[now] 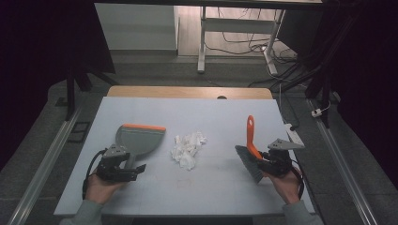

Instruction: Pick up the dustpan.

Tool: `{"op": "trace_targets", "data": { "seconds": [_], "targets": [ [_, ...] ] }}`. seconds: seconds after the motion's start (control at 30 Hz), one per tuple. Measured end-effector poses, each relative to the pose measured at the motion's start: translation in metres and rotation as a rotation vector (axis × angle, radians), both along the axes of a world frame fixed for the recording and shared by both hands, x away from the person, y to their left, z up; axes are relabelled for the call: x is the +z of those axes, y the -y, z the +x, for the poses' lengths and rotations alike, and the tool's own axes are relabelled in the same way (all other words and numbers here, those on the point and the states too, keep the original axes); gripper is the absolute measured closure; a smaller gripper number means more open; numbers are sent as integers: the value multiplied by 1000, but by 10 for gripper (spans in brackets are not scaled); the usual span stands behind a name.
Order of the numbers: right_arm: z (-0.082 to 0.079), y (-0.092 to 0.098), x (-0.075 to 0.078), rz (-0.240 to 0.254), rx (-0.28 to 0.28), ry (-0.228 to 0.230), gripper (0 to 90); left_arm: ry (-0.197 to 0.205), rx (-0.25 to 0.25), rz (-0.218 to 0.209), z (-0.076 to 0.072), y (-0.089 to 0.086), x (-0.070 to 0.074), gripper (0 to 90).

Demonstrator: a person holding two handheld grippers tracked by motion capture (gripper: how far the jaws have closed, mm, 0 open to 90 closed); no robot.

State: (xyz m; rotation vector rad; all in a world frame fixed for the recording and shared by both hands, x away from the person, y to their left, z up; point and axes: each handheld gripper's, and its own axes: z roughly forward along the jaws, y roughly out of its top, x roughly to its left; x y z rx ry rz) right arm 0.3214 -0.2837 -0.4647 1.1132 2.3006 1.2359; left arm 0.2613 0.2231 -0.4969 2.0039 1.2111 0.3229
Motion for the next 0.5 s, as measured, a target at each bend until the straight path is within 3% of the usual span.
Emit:
{"op": "trace_targets", "data": {
  "seconds": [0.5],
  "targets": [
    [3,0,1,8,-3,-2,700,-10,-12,-18,-2,-3,1,195]
  ]
}}
